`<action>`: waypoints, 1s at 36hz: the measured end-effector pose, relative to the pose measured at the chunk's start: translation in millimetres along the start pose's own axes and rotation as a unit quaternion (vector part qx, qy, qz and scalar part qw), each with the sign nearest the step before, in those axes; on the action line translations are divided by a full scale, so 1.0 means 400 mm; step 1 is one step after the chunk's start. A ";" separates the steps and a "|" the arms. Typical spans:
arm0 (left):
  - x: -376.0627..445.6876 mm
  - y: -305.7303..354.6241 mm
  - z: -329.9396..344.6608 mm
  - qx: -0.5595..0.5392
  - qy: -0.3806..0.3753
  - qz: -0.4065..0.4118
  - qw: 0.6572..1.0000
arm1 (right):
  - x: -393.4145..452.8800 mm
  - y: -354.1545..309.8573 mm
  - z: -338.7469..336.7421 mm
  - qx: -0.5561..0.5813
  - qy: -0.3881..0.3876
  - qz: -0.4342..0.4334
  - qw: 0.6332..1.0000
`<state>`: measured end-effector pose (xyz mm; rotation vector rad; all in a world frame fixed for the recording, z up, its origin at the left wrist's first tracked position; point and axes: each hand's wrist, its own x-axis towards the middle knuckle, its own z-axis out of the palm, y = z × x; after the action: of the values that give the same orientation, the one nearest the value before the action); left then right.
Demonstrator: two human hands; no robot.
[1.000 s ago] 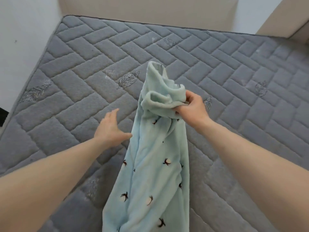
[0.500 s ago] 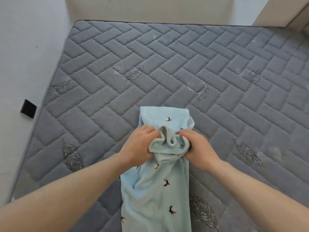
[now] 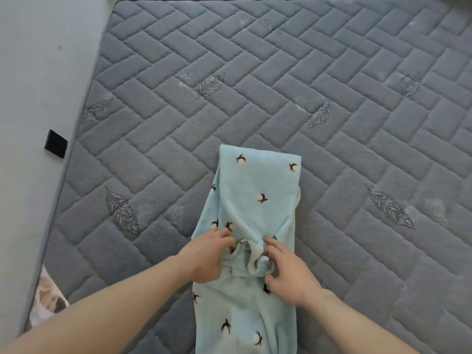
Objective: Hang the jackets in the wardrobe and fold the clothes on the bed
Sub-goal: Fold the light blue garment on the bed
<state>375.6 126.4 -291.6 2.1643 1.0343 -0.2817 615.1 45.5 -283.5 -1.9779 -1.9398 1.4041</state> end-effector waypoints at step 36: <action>0.373 -0.062 -0.381 -0.005 0.063 -0.132 0.989 | 0.414 0.028 -0.356 0.302 0.153 0.118 0.934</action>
<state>439.1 329.4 -263.7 2.0569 1.3953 -0.2634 677.6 254.5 -297.5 -1.9924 -1.0027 1.4010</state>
